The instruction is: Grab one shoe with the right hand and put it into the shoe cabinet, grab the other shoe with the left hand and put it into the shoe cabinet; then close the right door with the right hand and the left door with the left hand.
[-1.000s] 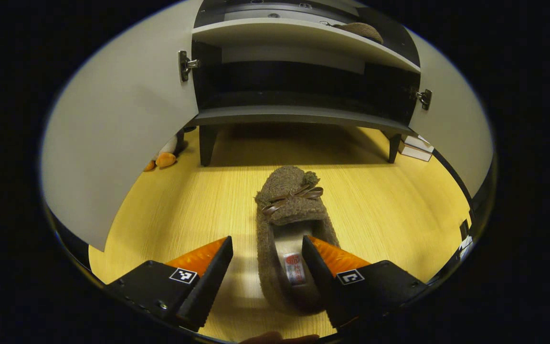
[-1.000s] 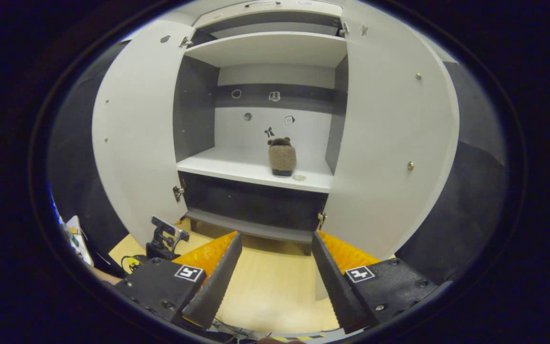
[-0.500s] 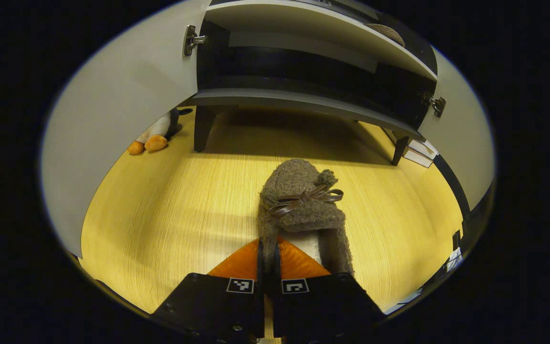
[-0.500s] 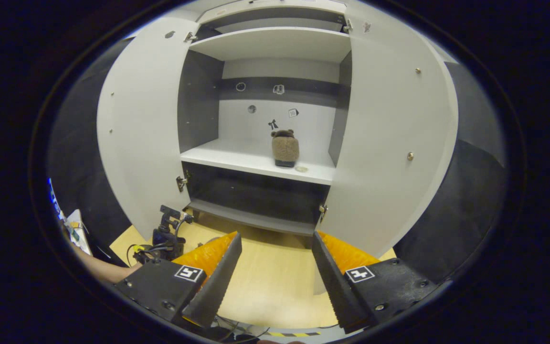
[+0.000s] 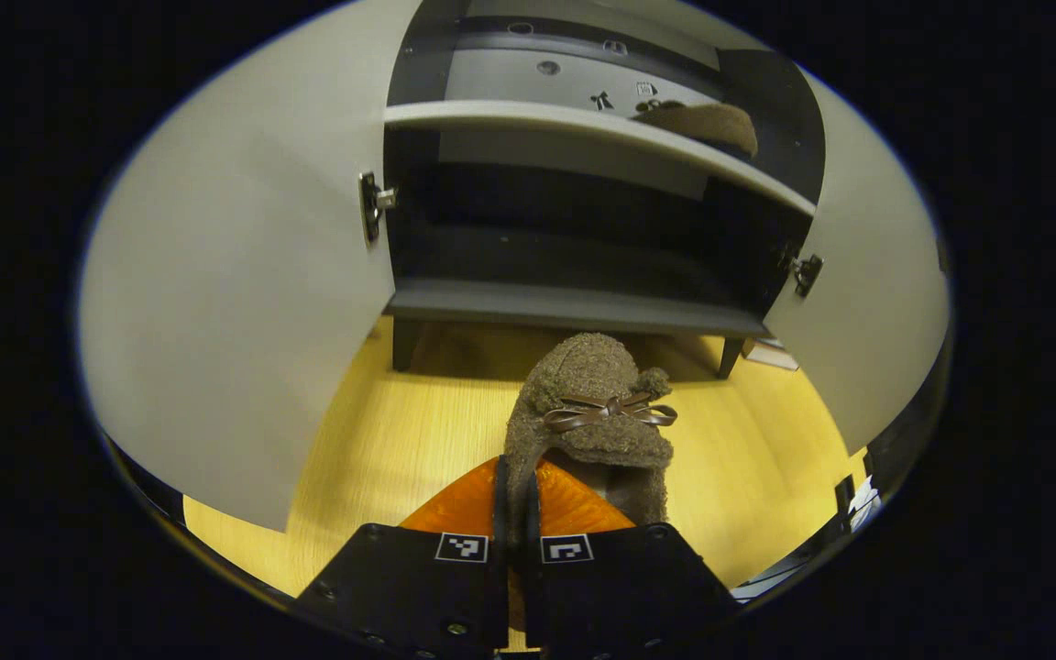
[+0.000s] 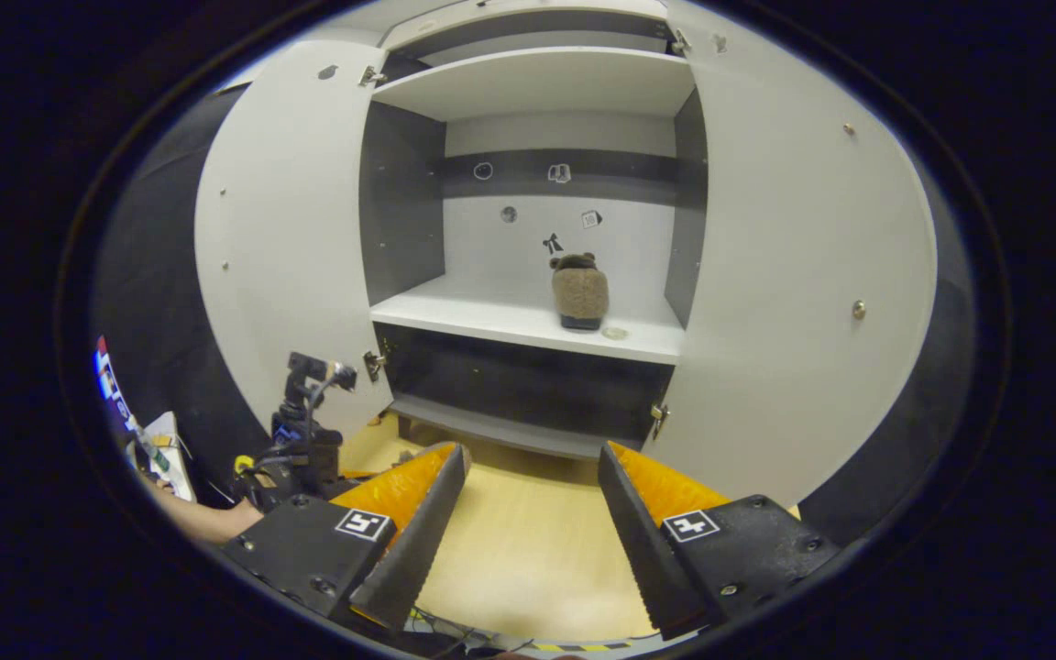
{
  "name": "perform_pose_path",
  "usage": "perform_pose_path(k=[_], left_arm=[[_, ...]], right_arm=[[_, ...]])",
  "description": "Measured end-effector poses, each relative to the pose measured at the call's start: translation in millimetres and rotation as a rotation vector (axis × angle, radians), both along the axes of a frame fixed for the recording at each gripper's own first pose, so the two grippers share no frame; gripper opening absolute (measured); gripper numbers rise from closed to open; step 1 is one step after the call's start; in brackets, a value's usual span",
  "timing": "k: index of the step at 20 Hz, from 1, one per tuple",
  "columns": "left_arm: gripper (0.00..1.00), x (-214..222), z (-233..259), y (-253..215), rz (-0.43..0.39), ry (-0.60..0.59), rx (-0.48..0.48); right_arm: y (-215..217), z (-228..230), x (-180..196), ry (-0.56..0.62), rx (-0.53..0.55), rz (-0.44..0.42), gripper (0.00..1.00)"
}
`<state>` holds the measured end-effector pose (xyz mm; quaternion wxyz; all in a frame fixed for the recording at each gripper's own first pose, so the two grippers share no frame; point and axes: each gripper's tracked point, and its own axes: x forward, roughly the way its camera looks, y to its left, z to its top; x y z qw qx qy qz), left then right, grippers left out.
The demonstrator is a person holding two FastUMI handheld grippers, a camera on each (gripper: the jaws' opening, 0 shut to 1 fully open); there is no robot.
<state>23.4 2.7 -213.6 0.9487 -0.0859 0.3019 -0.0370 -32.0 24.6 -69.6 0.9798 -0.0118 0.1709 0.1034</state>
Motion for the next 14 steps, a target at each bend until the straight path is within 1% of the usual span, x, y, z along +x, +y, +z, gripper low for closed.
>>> perform_pose_path(k=[2,4,8,10,12,14], left_arm=[[0.07,-1,38,18,0.028,-0.035,-0.001],[0.07,-2,75,36,0.056,-0.074,0.018],[0.06,-4,149,63,0.084,-0.157,0.050],[0.07,-5,174,68,0.096,-0.164,0.051],[0.07,2,183,65,0.109,-0.155,0.028],[0.07,15,199,63,0.115,-0.174,0.017]], right_arm=[[2,1,3,-0.008,0.020,0.009,0.94],[2,2,4,-0.018,0.042,0.013,0.93],[4,7,11,-0.041,0.085,0.022,0.93],[3,10,17,-0.053,0.101,0.024,0.94],[2,15,22,-0.074,0.102,0.025,0.94],[3,20,22,-0.090,0.102,0.034,0.93]])
